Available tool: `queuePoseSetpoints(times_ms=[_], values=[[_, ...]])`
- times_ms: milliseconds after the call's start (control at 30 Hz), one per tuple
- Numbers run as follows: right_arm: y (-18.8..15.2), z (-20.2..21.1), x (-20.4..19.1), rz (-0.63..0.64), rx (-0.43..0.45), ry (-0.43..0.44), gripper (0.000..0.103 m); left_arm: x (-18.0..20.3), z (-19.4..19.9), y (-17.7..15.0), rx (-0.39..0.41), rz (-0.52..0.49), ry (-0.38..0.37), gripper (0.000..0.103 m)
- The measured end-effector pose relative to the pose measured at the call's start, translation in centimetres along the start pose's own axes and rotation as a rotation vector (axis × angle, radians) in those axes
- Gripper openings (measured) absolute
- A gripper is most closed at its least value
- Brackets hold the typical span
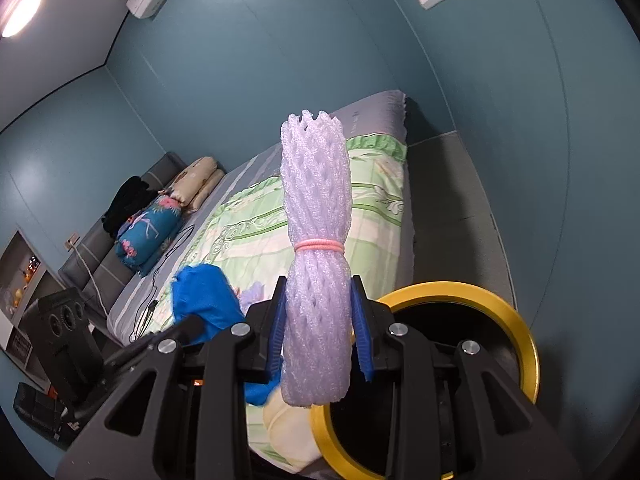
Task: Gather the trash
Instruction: 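Carry the blue bag and lavender net over the yellow-rimmed bin with both tools, then open both tools to drop the blue bag and lavender net into the bin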
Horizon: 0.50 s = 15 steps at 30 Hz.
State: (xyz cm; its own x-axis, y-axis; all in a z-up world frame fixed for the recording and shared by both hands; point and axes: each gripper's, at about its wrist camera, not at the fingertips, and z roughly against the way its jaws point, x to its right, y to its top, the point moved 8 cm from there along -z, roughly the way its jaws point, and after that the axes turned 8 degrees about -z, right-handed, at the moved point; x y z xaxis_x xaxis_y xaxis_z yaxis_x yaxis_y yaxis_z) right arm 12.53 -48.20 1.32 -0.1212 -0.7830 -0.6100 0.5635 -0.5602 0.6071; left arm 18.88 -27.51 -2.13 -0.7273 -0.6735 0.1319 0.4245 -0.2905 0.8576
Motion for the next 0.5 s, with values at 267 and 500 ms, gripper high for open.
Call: queuePoseSetpoints(times_ms=[267,500], values=[[-0.7,-1.7,2.0,-0.044,-0.043,-0.031,0.029,1.8,-3.5,-3.2,-0.095,-0.008,-0.041,0.009],[-0.9,-2.9,3.1,-0.068,-0.073,-0.042,0.029,3.1,-4.7,-4.9,-0.144,-0.037,-0.065,0.009]])
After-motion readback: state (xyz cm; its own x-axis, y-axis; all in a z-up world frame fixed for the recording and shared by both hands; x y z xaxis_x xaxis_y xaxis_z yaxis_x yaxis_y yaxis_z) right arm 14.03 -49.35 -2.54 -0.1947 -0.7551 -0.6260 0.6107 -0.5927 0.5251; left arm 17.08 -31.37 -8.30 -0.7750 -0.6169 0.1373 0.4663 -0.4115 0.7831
